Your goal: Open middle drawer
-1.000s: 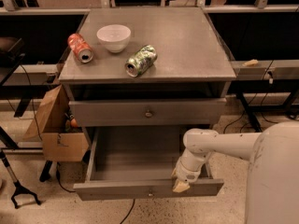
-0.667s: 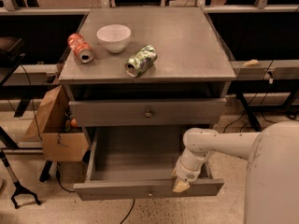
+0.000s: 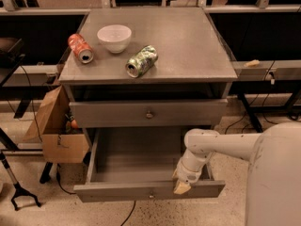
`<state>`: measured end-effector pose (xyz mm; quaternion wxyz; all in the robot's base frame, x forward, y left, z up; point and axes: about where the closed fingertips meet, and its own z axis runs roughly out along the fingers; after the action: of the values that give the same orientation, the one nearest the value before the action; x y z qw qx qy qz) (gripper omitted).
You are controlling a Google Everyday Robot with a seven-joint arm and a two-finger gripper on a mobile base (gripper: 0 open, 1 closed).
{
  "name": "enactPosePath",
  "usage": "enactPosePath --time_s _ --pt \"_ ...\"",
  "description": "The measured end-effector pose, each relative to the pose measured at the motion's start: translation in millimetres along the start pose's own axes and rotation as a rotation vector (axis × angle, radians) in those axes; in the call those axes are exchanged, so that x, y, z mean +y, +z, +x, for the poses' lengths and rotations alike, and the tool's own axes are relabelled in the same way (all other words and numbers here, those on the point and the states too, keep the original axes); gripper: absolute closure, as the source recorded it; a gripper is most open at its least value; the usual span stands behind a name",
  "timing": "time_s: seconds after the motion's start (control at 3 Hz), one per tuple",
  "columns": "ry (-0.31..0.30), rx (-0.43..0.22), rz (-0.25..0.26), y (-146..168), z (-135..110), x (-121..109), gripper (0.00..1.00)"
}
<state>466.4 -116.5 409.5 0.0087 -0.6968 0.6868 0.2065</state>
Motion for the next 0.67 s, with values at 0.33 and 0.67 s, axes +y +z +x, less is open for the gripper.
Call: enactPosePath --time_s 0.33,0.67 --pt "0.001 -0.002 0.000 1.0 0.6 2.1 1.00" --pt "0.001 -0.002 0.000 0.1 0.2 0.2 1.00"
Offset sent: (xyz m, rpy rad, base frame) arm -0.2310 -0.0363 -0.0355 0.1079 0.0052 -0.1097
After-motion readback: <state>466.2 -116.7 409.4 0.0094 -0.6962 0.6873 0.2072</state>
